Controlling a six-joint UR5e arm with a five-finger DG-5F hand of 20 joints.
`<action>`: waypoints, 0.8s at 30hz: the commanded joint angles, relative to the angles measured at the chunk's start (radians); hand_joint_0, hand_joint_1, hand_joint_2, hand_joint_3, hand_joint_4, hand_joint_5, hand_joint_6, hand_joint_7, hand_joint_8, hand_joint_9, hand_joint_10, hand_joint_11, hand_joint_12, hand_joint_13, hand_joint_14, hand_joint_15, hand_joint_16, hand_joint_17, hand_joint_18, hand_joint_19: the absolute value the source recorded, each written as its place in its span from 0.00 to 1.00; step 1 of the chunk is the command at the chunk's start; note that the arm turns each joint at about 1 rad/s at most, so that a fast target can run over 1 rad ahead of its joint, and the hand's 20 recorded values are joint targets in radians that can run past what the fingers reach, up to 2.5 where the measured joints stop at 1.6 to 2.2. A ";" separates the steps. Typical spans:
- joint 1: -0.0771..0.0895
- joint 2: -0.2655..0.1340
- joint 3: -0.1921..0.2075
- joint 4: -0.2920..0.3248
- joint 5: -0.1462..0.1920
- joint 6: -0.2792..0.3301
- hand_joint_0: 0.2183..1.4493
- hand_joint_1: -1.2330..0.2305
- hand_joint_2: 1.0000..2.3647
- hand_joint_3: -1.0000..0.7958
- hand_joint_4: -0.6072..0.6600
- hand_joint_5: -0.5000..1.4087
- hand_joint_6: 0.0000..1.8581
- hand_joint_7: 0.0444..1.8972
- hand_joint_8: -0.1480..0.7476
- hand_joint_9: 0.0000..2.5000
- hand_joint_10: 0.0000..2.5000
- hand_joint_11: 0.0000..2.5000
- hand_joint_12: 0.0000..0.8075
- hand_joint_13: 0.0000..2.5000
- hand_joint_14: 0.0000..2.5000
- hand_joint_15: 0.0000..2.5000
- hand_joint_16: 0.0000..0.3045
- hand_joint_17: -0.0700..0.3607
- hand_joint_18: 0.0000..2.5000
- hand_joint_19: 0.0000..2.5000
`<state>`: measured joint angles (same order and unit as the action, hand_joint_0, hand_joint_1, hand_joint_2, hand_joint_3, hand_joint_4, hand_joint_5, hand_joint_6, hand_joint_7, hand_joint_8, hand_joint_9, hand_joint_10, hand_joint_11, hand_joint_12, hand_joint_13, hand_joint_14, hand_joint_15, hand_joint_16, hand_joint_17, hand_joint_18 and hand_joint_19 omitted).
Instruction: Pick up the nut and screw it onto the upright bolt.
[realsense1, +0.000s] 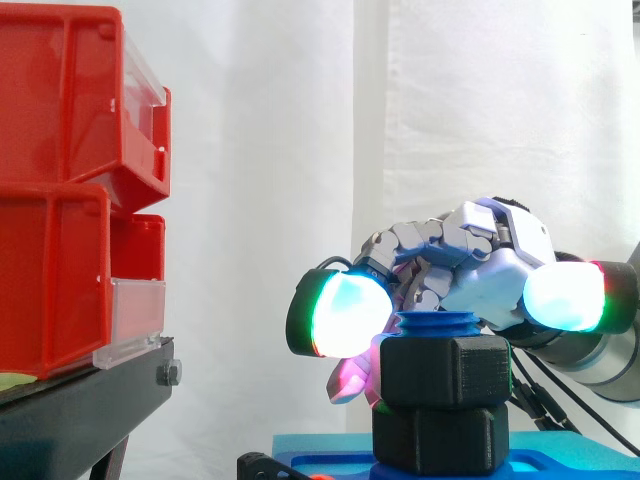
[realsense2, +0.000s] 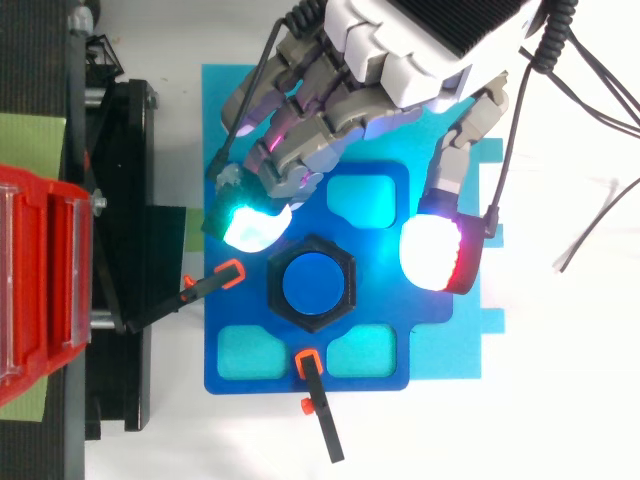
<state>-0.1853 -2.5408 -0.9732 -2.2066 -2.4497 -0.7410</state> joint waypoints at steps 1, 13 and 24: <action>0.003 -0.001 0.001 0.001 0.002 0.000 0.21 0.53 0.00 0.28 0.66 0.18 0.27 0.29 0.52 0.39 0.00 0.00 0.48 0.31 0.00 0.00 0.21 0.50 0.25 0.00; 0.017 -0.001 -0.001 0.001 0.012 -0.001 0.22 0.52 0.00 0.28 0.67 0.18 0.27 0.30 0.52 0.38 0.00 0.00 0.48 0.31 0.00 0.00 0.21 0.49 0.24 0.00; 0.030 -0.001 -0.012 0.001 0.032 -0.006 0.22 0.53 0.00 0.28 0.74 0.21 0.27 0.47 0.55 0.39 0.00 0.00 0.48 0.31 0.00 0.00 0.20 0.49 0.24 0.00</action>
<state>-0.1571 -2.5418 -0.9814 -2.2058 -2.4217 -0.7464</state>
